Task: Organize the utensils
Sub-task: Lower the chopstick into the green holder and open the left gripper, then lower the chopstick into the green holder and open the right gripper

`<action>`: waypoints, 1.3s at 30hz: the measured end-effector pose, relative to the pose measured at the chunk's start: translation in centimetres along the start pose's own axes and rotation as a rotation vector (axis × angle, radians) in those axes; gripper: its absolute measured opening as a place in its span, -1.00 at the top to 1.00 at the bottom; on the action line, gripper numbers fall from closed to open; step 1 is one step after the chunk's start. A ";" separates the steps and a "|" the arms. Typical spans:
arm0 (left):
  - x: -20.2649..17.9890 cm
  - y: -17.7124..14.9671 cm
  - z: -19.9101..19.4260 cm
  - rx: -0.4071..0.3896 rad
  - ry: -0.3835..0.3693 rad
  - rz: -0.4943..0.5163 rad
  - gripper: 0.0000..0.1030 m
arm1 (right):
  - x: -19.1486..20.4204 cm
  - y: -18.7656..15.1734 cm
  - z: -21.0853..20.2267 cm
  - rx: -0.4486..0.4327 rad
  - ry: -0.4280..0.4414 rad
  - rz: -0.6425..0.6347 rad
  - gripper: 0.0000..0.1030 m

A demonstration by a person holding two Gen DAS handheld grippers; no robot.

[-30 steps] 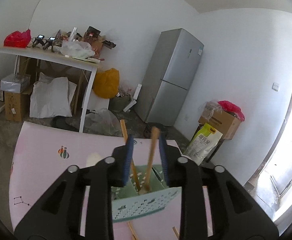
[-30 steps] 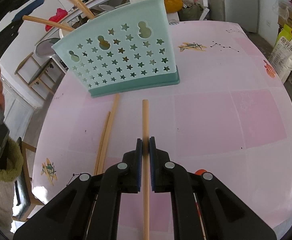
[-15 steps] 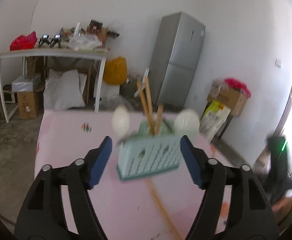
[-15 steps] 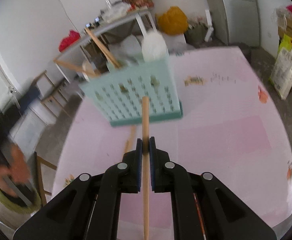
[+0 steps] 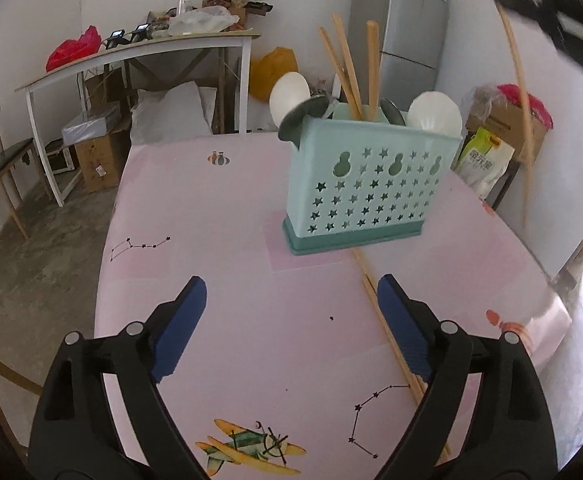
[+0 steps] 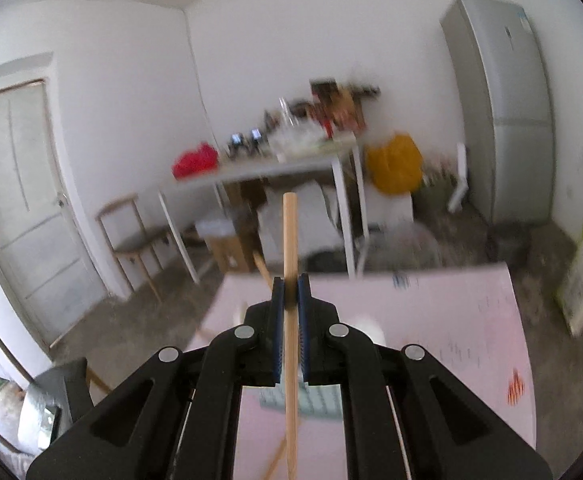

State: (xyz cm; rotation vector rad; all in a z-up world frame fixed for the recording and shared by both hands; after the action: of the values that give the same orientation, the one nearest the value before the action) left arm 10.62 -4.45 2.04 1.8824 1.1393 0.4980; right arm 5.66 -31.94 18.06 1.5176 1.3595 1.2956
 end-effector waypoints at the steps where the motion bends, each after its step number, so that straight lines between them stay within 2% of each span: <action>1: 0.0 -0.1 0.0 -0.001 0.006 0.010 -0.64 | 0.3 0.8 0.2 -0.021 0.014 -0.006 0.86; 7: -0.2 -0.2 -0.1 0.000 0.018 0.032 -0.70 | 1.9 4.3 2.6 -0.137 0.062 -0.053 0.86; 12: -0.2 -0.4 0.1 0.010 0.015 0.039 -0.71 | 2.7 4.9 5.6 -0.178 0.087 -0.073 0.86; 18: 0.0 -0.4 0.2 0.010 0.020 0.037 -0.74 | 2.7 3.6 9.0 -0.148 0.085 -0.087 0.86; 24: 0.2 -0.3 0.4 0.017 0.019 0.025 -0.74 | 1.7 -0.2 11.6 -0.040 0.022 -0.157 0.86; 27: 0.1 -0.3 0.5 0.017 0.019 0.029 -0.74 | 1.0 -1.3 11.5 0.007 0.003 -0.177 0.82; 29: 0.1 -0.4 0.5 0.019 0.019 0.027 -0.74 | 0.3 -1.3 10.8 0.009 -0.015 -0.165 0.50; 32: 0.0 -0.5 0.5 0.023 0.017 0.023 -0.74 | -1.2 -1.0 9.1 -0.013 -0.026 -0.122 0.26; 39: -0.4 -0.5 0.2 0.020 0.024 0.042 -0.76 | -3.6 -1.5 3.6 -0.044 -0.037 0.002 0.15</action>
State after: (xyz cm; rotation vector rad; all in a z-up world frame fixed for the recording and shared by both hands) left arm 10.30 -4.79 1.50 1.9254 1.1260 0.5354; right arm 8.94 -34.77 14.98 1.5059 1.2979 1.2838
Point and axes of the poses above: each gripper's, at about its wrist camera, not at the fingertips, and z roughly the way its jaws point, x to its left, y to its top, the point moved 1 cm from there along z, roughly the way its jaws point, and after that the axes turned 5 degrees about -x, right-handed, at the moved point
